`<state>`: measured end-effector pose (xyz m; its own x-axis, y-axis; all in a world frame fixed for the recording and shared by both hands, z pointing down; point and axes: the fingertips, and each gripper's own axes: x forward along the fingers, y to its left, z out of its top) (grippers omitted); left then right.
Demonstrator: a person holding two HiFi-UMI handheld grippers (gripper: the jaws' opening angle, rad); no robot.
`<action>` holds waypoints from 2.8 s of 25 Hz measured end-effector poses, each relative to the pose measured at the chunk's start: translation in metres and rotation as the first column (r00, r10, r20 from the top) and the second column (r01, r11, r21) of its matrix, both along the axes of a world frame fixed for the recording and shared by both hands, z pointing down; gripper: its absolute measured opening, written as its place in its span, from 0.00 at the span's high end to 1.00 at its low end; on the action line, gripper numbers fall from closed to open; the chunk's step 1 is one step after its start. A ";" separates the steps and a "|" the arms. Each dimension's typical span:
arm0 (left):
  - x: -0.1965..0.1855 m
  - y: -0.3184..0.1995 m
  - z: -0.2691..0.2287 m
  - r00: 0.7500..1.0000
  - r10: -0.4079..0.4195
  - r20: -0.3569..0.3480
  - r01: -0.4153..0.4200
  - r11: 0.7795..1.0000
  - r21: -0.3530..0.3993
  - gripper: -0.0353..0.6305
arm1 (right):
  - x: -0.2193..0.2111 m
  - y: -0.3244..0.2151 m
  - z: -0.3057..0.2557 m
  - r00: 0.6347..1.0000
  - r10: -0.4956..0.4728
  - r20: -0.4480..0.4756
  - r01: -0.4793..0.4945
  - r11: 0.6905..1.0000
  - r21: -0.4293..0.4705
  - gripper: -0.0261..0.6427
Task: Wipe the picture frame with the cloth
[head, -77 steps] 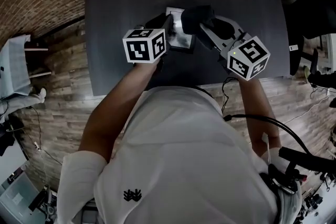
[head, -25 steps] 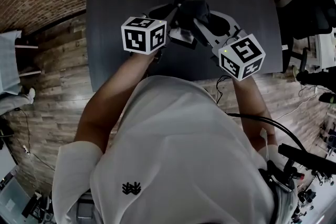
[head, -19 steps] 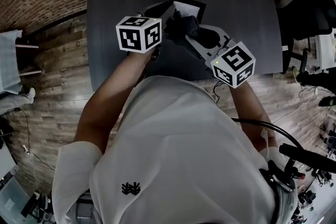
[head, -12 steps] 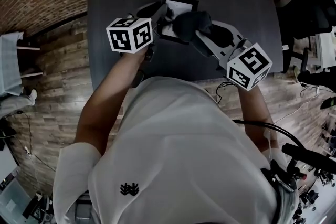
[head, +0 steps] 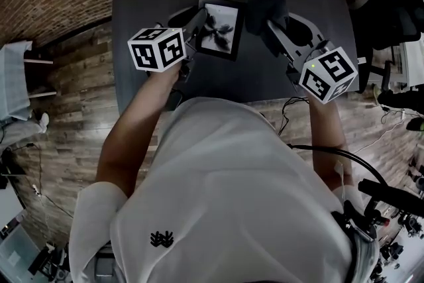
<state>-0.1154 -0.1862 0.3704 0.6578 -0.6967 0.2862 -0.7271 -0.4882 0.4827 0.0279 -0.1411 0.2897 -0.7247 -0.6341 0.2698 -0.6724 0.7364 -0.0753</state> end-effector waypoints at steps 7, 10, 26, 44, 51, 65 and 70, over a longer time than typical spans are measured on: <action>-0.008 -0.002 -0.002 0.999 -0.026 -0.028 0.026 1.000 -0.002 0.83 | -0.028 0.039 0.046 0.993 -0.113 -0.020 0.110 0.988 -0.112 0.81; -0.007 -0.004 -0.004 0.999 -0.028 -0.046 0.029 1.000 0.004 0.83 | -0.034 0.056 0.067 0.986 -0.163 -0.034 0.156 0.974 -0.167 0.81; 0.030 0.026 -0.026 0.958 0.262 -0.117 -0.246 0.960 0.133 0.83 | 0.006 0.007 -0.010 0.957 -0.196 0.212 0.219 0.972 -0.090 0.81; 0.046 0.031 -0.043 0.907 0.379 -0.185 -0.347 0.920 0.183 0.83 | -0.011 0.028 0.038 0.884 -0.317 0.344 0.413 0.874 -0.256 0.81; 0.057 0.041 -0.049 0.862 0.476 -0.175 -0.445 0.876 0.188 0.83 | -0.009 -0.003 -0.005 0.876 -0.345 0.338 0.416 0.894 -0.166 0.81; 0.057 0.042 -0.059 0.844 0.493 -0.214 -0.454 0.867 0.206 0.83 | -0.034 0.039 0.043 0.832 -0.439 0.340 0.532 0.804 -0.265 0.81; 0.067 0.054 -0.057 0.814 0.546 -0.201 -0.509 0.836 0.206 0.83 | -0.017 0.005 0.013 0.852 -0.372 0.369 0.461 0.867 -0.191 0.81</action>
<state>-0.0482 -0.1326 0.3138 0.9703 -0.2419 -0.0013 -0.2077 -0.8360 0.5079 0.0104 -0.1356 0.3022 -0.9768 -0.1902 0.0986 -0.2143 0.8632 -0.4571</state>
